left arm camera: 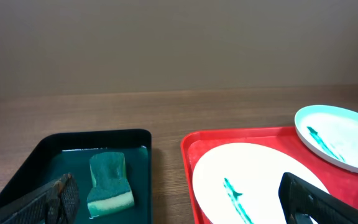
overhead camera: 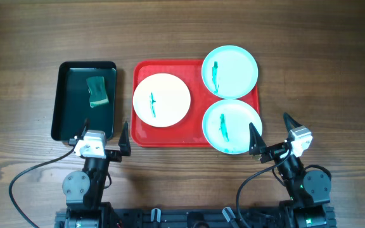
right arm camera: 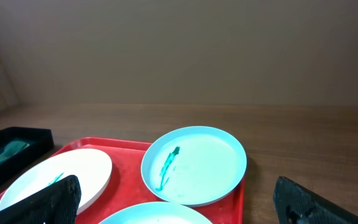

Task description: Clean dirty plates on tray and stack at the side

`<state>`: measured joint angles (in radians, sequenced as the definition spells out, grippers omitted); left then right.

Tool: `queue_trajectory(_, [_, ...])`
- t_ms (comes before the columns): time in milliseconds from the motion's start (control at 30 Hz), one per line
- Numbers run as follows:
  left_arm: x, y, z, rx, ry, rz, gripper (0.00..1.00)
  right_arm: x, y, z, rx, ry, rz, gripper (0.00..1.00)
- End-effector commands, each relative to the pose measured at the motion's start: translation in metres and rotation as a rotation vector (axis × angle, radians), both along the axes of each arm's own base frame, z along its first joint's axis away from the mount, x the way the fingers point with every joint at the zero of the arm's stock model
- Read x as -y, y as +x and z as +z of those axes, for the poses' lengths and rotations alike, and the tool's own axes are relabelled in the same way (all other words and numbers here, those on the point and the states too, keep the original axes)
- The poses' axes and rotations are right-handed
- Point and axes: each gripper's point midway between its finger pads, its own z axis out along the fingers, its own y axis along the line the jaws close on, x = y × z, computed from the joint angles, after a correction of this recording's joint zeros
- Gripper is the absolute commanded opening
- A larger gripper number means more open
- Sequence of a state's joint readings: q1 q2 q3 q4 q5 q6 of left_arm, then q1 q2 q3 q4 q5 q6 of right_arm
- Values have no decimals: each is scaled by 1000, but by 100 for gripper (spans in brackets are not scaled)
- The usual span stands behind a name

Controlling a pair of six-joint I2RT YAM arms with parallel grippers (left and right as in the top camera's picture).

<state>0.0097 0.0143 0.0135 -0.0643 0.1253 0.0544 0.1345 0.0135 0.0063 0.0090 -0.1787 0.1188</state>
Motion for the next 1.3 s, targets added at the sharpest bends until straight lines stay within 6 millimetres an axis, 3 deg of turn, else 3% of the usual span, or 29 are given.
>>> queue_trajectory(0, [0,0,-2,0,-11,-3,100,3,0,3,9,14,-17,100])
queue_trajectory(833, [0,0,-1,1,-11,-4,100,3,1,3,9,13,-19,100])
queue_trajectory(1033, [0,0,-1,1,-10,-3,100,17,4,2,5,12,-103,100])
queue_trajectory(1267, [0,0,-1,2,-11,-4,100,18,4,1,1,13,-104,100])
